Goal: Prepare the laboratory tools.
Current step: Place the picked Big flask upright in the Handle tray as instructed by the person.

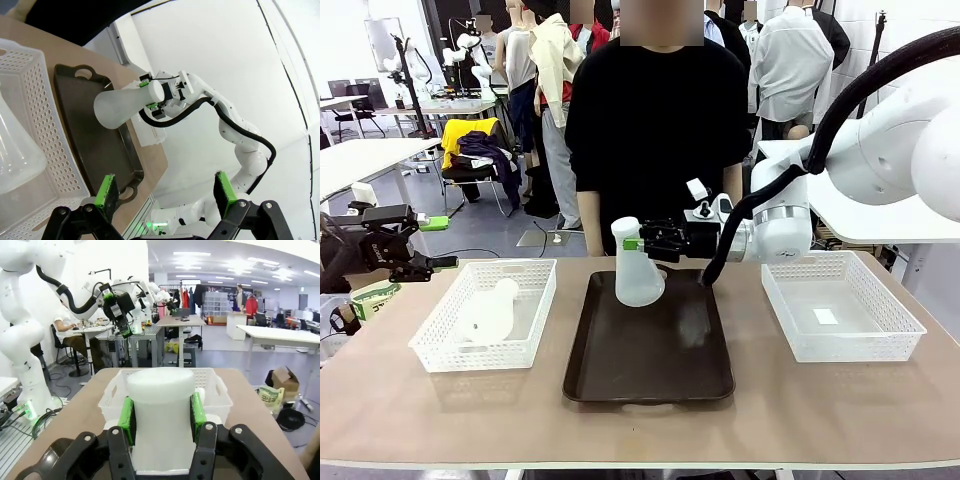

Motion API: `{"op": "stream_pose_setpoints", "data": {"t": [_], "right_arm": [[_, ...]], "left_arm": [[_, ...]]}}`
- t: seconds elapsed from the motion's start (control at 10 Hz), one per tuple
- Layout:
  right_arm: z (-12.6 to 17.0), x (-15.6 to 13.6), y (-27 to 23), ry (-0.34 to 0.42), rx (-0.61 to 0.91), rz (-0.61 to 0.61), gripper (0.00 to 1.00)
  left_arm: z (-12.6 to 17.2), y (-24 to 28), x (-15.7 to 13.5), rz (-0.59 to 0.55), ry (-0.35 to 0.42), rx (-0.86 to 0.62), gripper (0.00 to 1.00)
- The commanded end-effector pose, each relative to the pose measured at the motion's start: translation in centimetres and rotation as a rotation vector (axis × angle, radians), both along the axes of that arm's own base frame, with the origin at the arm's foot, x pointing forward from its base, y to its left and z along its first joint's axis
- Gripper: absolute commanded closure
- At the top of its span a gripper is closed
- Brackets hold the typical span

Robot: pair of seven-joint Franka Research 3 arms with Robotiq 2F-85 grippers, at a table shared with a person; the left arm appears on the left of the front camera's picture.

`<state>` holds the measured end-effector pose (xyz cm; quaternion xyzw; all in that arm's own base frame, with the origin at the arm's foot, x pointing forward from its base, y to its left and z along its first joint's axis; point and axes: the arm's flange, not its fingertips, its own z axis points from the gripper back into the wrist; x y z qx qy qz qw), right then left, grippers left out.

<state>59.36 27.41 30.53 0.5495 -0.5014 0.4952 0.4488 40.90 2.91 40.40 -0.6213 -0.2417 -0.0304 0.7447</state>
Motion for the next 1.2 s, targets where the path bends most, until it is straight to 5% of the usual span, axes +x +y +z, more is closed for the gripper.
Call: {"op": "stream_pose_setpoints", "data": {"t": [0.0,0.8,1.1], "right_arm": [[-0.5,0.7,0.5,0.015,0.009,-0.013,1.0],[-2.3,1.0,0.4,0.071,-0.068,-0.023,0.97],[-1.9,0.7,-0.1,0.062,-0.065,-0.023,0.42]], "left_arm": [[0.0,0.0,0.1,0.011,-0.019,-0.028,0.0],[0.0,0.0,0.1,0.011,-0.019,-0.028,0.0],[0.0,0.0,0.1,0.011,-0.019,-0.028,0.0]]}}
